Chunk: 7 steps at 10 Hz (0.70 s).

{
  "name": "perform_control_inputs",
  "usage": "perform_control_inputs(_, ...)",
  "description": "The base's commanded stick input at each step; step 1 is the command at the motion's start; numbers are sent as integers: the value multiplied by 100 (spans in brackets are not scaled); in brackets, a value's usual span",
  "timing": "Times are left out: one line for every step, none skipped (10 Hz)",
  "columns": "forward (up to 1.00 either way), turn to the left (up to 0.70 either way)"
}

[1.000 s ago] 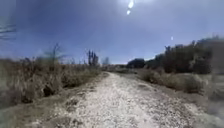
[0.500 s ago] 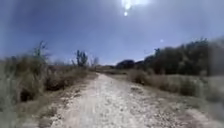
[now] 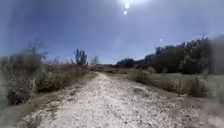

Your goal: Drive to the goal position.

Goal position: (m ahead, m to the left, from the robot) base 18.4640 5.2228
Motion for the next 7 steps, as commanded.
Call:
perform_control_inputs(70,0)
perform_control_inputs(70,0)
perform_control_inputs(70,0)
perform_control_inputs(70,0)
perform_control_inputs(70,0)
perform_control_inputs(70,0)
perform_control_inputs(70,0)
